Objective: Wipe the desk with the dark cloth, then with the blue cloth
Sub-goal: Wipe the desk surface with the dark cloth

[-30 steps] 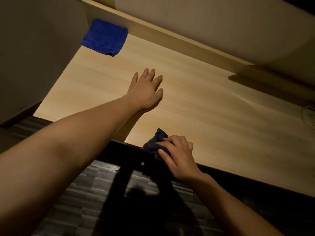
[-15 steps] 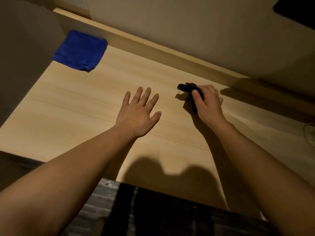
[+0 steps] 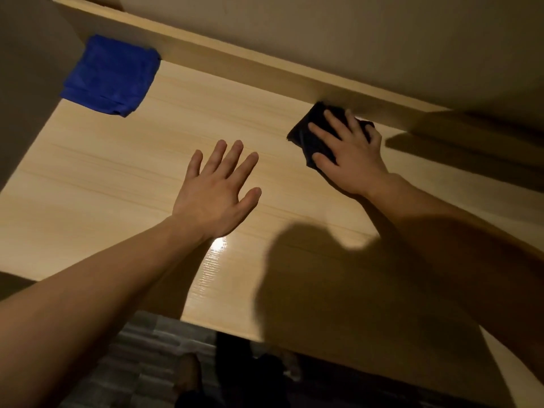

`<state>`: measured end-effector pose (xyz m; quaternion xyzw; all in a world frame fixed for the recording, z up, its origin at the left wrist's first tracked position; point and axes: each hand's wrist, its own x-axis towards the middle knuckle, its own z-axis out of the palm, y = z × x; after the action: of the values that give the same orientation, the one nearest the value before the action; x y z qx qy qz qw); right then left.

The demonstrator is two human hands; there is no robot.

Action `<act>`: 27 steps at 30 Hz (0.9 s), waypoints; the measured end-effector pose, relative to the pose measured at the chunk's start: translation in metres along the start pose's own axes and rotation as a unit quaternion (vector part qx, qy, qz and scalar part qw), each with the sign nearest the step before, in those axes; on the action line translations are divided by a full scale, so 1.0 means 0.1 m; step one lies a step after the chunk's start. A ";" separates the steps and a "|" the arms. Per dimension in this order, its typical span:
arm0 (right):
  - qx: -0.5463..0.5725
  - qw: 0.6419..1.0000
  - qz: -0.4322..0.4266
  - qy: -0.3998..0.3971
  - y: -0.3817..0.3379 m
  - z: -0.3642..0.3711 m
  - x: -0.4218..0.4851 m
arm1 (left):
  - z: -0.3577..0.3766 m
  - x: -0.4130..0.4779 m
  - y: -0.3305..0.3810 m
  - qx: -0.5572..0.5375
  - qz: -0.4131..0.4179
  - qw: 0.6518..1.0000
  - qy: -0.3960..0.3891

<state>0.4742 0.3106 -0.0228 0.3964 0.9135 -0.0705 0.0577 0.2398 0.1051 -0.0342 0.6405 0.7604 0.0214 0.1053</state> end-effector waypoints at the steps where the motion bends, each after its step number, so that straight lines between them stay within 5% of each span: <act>1: 0.003 1.000 -0.002 -0.003 -0.02 0.01 -0.04 | 0.00 0.00 0.00 0.001 0.000 1.000 -0.003; 27: 0.073 0.997 0.022 0.015 -1.39 0.50 -2.18 | -0.07 -0.02 -0.01 0.002 0.034 0.999 -0.018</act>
<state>0.5229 0.0516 -0.0256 0.4206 0.8977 -0.1304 0.0166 0.2375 0.1040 -0.0271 0.6665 0.7362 0.0119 0.1168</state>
